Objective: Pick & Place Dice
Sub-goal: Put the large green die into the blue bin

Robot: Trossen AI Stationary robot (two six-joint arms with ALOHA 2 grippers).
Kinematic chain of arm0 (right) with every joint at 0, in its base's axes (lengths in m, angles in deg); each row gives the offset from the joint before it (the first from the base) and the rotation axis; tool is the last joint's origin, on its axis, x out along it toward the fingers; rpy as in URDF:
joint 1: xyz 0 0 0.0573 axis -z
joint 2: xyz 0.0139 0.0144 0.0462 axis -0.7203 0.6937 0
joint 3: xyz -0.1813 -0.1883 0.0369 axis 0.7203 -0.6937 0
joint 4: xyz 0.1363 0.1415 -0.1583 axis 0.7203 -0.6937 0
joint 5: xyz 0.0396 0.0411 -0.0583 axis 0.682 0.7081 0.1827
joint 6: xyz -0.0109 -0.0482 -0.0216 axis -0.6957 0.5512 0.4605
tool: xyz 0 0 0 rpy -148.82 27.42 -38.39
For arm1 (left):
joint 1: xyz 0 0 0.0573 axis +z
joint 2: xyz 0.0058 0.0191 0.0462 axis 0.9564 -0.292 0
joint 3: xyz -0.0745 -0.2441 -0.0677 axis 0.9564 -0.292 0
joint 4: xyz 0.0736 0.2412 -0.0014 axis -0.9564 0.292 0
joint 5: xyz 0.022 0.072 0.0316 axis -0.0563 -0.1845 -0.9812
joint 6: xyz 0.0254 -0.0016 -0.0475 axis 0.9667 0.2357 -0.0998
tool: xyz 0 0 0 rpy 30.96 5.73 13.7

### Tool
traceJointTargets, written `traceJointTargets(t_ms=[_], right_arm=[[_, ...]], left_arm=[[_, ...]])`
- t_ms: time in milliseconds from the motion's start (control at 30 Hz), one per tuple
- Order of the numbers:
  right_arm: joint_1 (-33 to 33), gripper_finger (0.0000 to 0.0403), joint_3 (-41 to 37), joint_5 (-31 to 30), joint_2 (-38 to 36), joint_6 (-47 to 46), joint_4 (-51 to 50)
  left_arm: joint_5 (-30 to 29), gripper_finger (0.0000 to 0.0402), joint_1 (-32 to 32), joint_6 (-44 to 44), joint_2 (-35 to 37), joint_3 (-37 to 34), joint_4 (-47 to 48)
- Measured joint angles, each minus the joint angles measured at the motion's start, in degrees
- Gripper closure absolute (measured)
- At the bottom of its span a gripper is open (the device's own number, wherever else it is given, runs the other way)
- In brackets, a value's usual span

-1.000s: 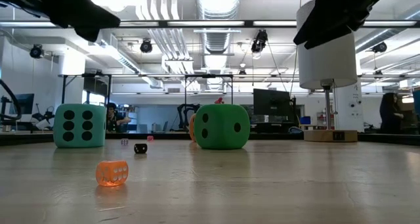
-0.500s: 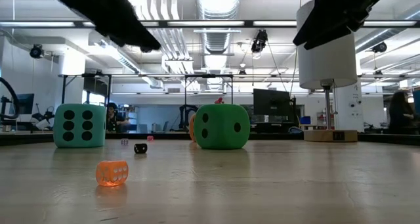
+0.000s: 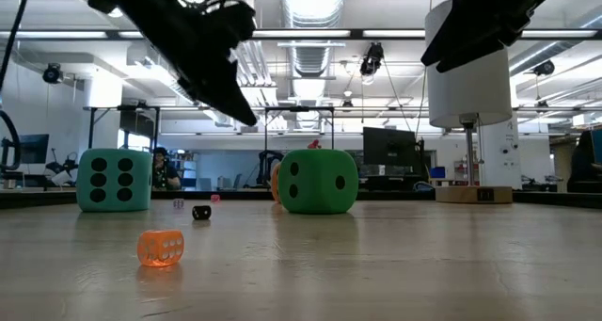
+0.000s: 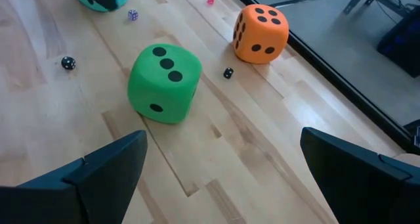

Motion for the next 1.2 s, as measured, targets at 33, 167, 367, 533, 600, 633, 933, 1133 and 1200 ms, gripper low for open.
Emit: traceJointTargets(t_ms=[33,167,367,533,600,633,933,1133,1200], right_arm=[[0.0,0.0003,0.0,0.0,0.0,0.0,0.02],[0.0,0.0003,0.0,0.0,0.0,0.0,0.03],[0.0,0.0003,-0.02,0.0,0.0,0.0,0.11],[0.0,0.0003,-0.01,0.0,0.01,0.0,0.11],[0.0,0.0003,0.0,0.0,0.0,0.0,0.13],[0.0,0.0003,0.0,0.0,0.01,0.0,0.13],[0.0,0.0003,0.0,0.0,0.0,-0.02,0.2],[0.0,0.0003,0.0,0.01,0.02,-0.01,0.37],[0.0,0.0003,0.0,0.0,0.0,-0.02,0.38]], left_arm=[[0.01,0.0391,0.68,-0.6,-0.43,0.0,0.12],[0.01,0.0391,3.47,-3.28,-2.02,0.0,0.43],[1.49,0.0391,4.95,-4.75,-2.79,0.02,0.38],[1.51,0.0391,5.02,-5.84,-3.37,0.08,-1.65],[1.5,0.0391,5.14,-5.86,-3.85,0.07,-2.07],[1.5,0.0391,5.24,-5.86,-4.14,0.07,-2.22],[1.43,0.0391,7.35,-9.27,-4.64,0.1,-2.24],[1.48,0.0391,7.74,-9.94,-6.57,0.07,-4.04],[1.48,0.0391,8.07,-9.91,-7.54,0.07,-6.13]])
